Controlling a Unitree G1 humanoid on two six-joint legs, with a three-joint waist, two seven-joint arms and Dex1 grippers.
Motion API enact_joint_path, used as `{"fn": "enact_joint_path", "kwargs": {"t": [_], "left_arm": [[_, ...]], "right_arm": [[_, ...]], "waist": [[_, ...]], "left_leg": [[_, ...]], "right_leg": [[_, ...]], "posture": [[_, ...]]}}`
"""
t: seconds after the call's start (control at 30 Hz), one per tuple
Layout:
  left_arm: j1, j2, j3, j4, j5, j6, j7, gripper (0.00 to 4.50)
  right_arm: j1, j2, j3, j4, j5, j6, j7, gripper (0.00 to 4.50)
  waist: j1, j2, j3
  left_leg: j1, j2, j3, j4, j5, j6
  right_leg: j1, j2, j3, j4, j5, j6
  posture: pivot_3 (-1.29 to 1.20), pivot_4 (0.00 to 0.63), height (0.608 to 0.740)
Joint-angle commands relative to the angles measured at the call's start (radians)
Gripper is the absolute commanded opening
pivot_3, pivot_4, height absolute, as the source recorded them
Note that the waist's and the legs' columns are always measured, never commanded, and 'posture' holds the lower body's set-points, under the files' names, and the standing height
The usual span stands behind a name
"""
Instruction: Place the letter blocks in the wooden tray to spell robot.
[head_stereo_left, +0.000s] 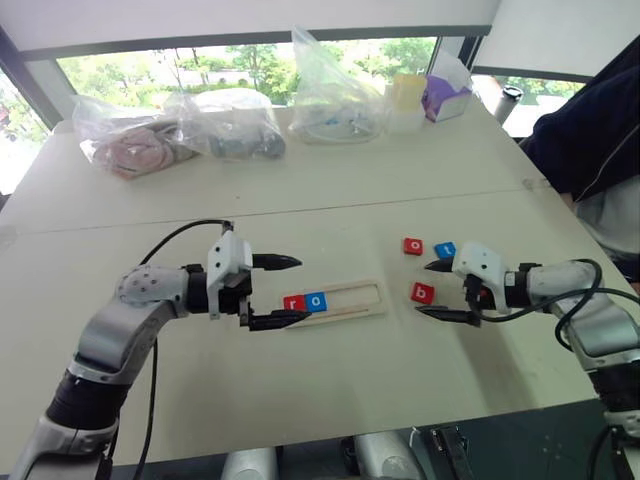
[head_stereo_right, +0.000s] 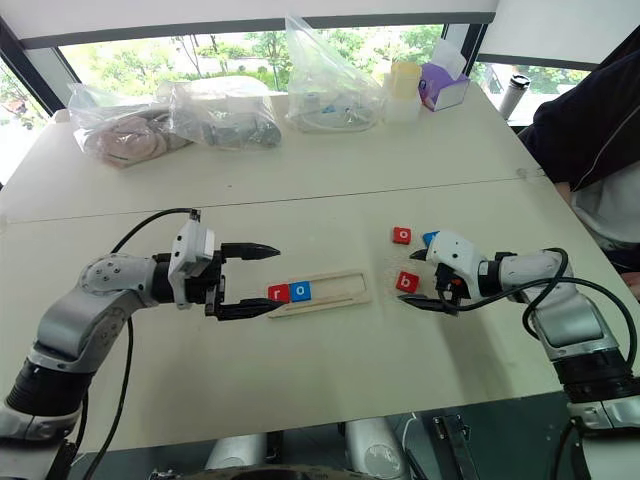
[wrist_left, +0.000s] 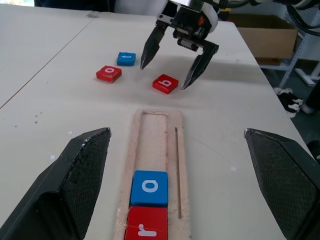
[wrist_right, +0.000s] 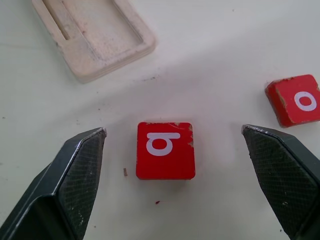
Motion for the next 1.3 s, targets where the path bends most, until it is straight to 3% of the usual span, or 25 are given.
{"fn": "enact_joint_path", "kwargs": {"t": [0.03,0.17,0.27,0.43,0.63,0.83,1.03,1.3], "left_arm": [[-0.004,0.005,0.006,-0.024,-0.006,-0.01,-0.003,4.5],[0.014,0.013,0.017,-0.037,-0.007,-0.007,0.005,4.5],[0.015,0.012,0.017,-0.038,-0.006,-0.007,0.013,4.5],[0.028,0.024,0.029,-0.047,-0.016,-0.008,0.008,4.5],[0.071,0.087,0.072,-0.047,-0.037,-0.02,-0.054,4.5],[0.082,0.122,0.102,-0.026,-0.043,-0.033,-0.089,4.5],[0.1,0.124,0.116,-0.044,-0.042,-0.031,-0.075,4.5],[0.137,0.126,0.132,-0.085,-0.049,-0.025,-0.043,4.5]], "right_arm": [[-0.023,0.007,-0.003,0.031,-0.009,-0.02,0.0,4.47],[-0.022,0.015,0.003,0.063,-0.013,-0.01,0.008,4.47],[-0.024,0.026,0.002,0.074,0.002,0.03,0.006,3.71],[-0.02,0.039,0.003,0.024,0.016,0.08,0.003,1.17],[-0.091,0.057,0.011,-0.136,0.035,0.079,0.001,1.14],[-0.184,0.104,0.137,-0.255,0.045,0.134,0.067,1.14],[-0.262,0.178,0.271,-0.151,-0.035,0.07,0.104,1.14],[-0.317,0.245,0.34,-0.011,-0.096,-0.019,0.127,1.14]], "waist": [[0.0,0.0,0.0],[0.0,0.0,0.0],[0.0,0.0,0.0],[-0.001,0.0,0.0],[-0.006,0.002,0.001],[0.0,0.002,0.001],[0.003,0.002,0.001],[-0.001,0.002,0.001]], "left_leg": [[0.0,0.0,0.0,0.0,0.0,0.0],[0.0,0.0,0.0,0.0,0.0,0.0],[0.0,0.0,0.0,0.001,0.0,0.0],[0.001,0.0,0.0,0.001,0.0,0.0],[0.001,0.001,0.0,0.0,0.0,0.0],[0.0,0.001,0.0,0.001,0.0,0.0],[0.0,0.001,0.0,0.001,0.0,0.0],[0.0,0.001,0.0,0.001,0.0,0.0]], "right_leg": [[0.0,0.0,0.0,0.0,0.0,0.0],[0.0,0.0,0.0,0.001,0.0,0.0],[0.0,0.0,0.0,0.001,0.0,0.0],[0.0,0.0,0.0,0.001,0.0,0.0],[-0.001,0.001,0.0,0.002,0.0,0.0],[-0.001,0.001,0.0,0.003,-0.001,0.001],[-0.001,0.0,0.0,0.002,0.0,0.0],[-0.001,0.0,-0.001,0.003,0.0,-0.001]], "posture": [[0.0,0.15,0.74],[0.0,0.15,0.74],[0.0,0.15,0.74],[0.0,0.15,0.74],[0.0,0.15,0.74],[0.0,0.15,0.74],[0.0,0.15,0.74],[0.0,0.15,0.74]]}}
